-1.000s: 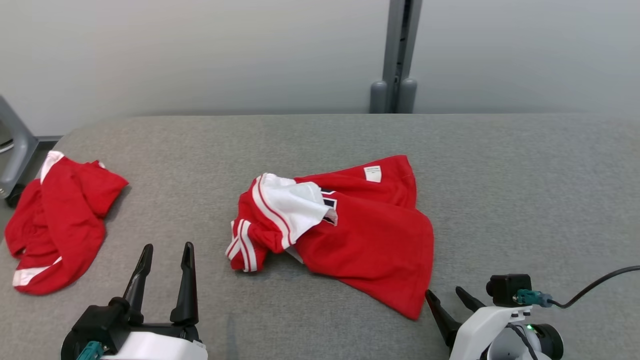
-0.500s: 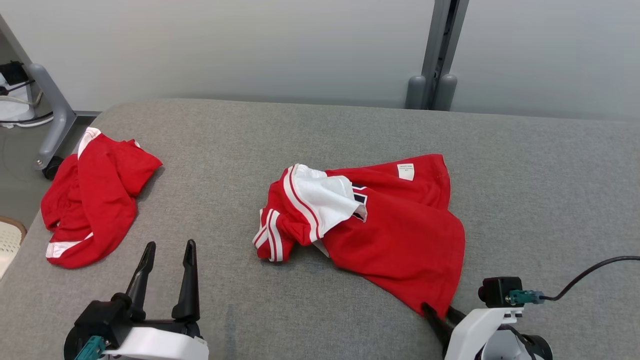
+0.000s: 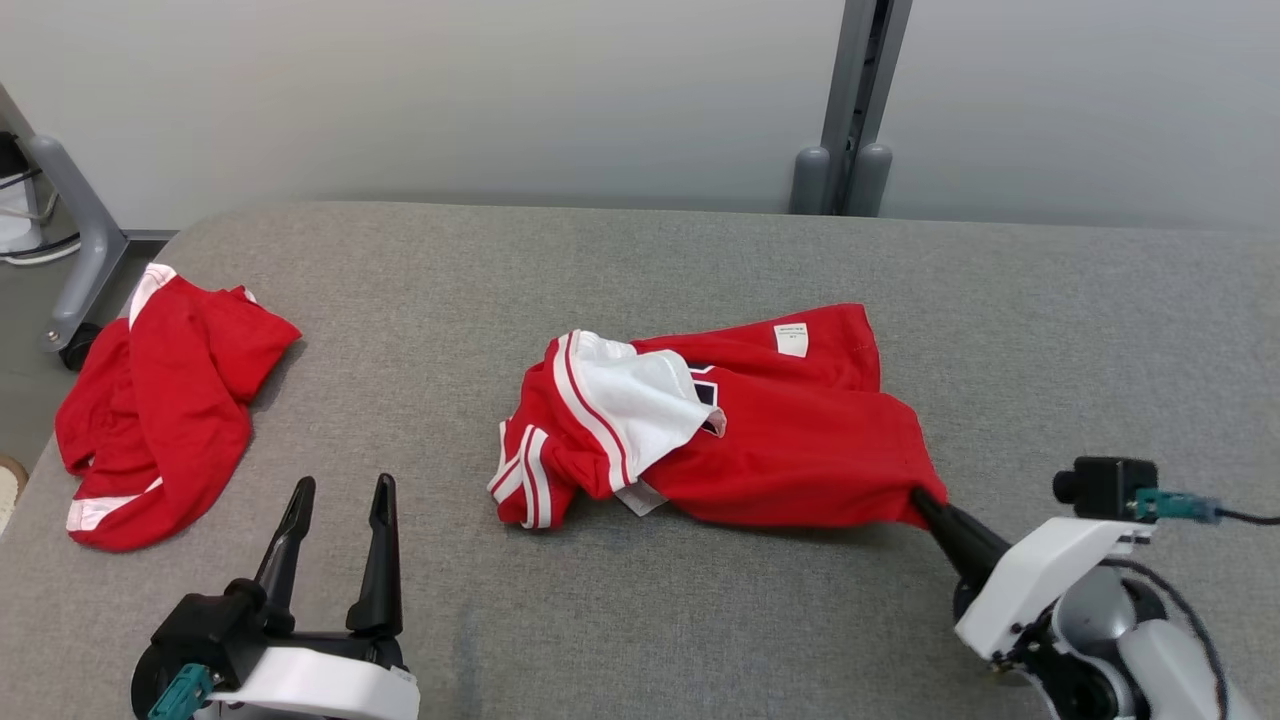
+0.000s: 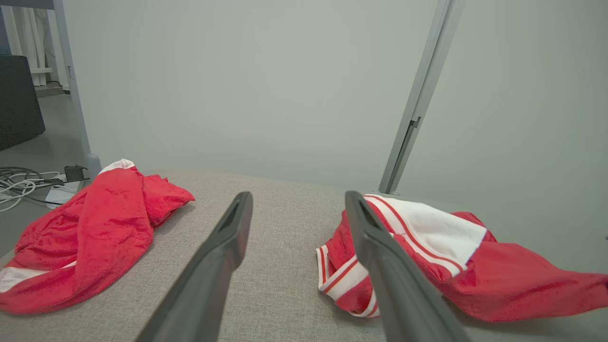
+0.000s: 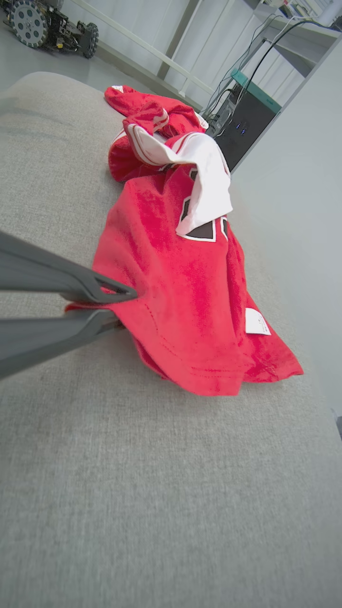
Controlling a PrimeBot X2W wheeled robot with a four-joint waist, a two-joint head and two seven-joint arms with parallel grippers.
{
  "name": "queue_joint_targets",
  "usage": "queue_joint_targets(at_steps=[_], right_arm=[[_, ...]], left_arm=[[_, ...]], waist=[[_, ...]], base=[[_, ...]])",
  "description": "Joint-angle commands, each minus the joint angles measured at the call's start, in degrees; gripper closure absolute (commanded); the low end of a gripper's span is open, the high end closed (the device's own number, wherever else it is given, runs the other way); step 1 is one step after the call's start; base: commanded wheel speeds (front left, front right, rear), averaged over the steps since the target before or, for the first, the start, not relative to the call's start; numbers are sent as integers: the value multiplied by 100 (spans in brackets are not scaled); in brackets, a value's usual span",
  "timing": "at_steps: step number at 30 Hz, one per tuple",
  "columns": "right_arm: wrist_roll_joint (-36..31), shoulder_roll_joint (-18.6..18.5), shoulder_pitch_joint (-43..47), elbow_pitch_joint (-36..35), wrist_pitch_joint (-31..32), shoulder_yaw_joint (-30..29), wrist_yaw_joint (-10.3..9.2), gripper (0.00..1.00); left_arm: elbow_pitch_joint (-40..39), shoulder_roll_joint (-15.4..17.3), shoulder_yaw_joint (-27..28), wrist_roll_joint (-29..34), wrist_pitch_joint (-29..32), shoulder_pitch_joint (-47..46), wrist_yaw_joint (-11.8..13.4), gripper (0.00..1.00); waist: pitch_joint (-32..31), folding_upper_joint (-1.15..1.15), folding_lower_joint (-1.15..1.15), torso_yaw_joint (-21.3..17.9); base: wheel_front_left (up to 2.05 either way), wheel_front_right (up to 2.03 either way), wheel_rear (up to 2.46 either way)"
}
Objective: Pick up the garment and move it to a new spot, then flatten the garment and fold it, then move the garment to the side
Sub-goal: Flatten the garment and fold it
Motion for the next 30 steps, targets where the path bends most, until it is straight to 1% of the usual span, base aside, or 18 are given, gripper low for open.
queue_joint_targets(at_steps=[1, 4, 5, 6, 10, 12, 15, 16, 19, 21, 26, 27, 29, 30], right_arm=[[107, -155, -51, -138, 90, -75, 9, 100], [298, -479, 8, -486, 269, -293, 9, 100], [350, -675, 61, -654, 381, -488, 9, 100], [357, -757, 85, -729, 431, -578, 9, 100], [295, -990, 163, -922, 619, -1020, 9, 100], [257, -1047, 213, -933, 728, -1240, 8, 100], [15, -1196, 240, -809, 904, -1569, 8, 100], [15, -1196, 240, -809, 904, -1569, 8, 100], [-286, -1223, 144, -611, 1053, -1771, 7, 100], [-632, -1319, 96, -391, 1114, -1849, 6, 100], [-1207, -1166, -127, 248, 975, -1838, 5, 100], [-1269, -1123, -170, 369, 910, -1814, 5, 70], [-1368, -1012, -233, 580, 814, -1736, 5, 0], [-1392, -976, -262, 658, 770, -1708, 5, 0]], left_arm=[[3, 6, 6, 38, -9, -132, -17, 0], [18, -5, -12, 48, -9, -143, -48, 0], [16, -13, -20, 53, -9, -177, -59, 0], [16, -18, -22, 56, -9, -191, -63, 0], [10, -27, -20, 68, -9, -237, -88, 0], [20, -34, -19, 64, -8, -245, -97, 0], [42, -36, -25, 70, -8, -313, -126, 0], [42, -36, -25, 70, -8, -313, -126, 0], [54, -37, -19, 93, -8, -373, -146, 0], [79, -37, -10, 108, -8, -390, -161, 0], [169, -53, -30, 120, -6, -501, -200, 0], [190, -56, -38, 127, -6, -511, -209, 0], [226, -55, -36, 138, -6, -544, -221, 0], [239, -57, -34, 144, -6, -553, -226, 0]], waist=[[18, 0, 0, -41], [56, 0, 0, -94], [92, 0, 0, -123], [113, 0, 0, -134], [210, 0, 0, -156], [261, 0, 0, -161], [343, 0, 0, -157], [343, 0, 0, -157], [427, 0, 0, -156], [469, 0, 0, -155], [535, 0, 0, -189], [535, 0, 0, -200], [506, 0, 0, -238], [486, 0, 0, -260]], base=[[0, 0, 0], [0, 0, 0], [0, 0, 0], [0, 0, 0], [0, 0, 0], [0, 0, 0], [0, 0, 0], [0, 0, 0], [0, 0, 0], [0, 0, 0], [0, 0, 0], [0, 0, 0], [0, 0, 0], [0, 0, 0]])
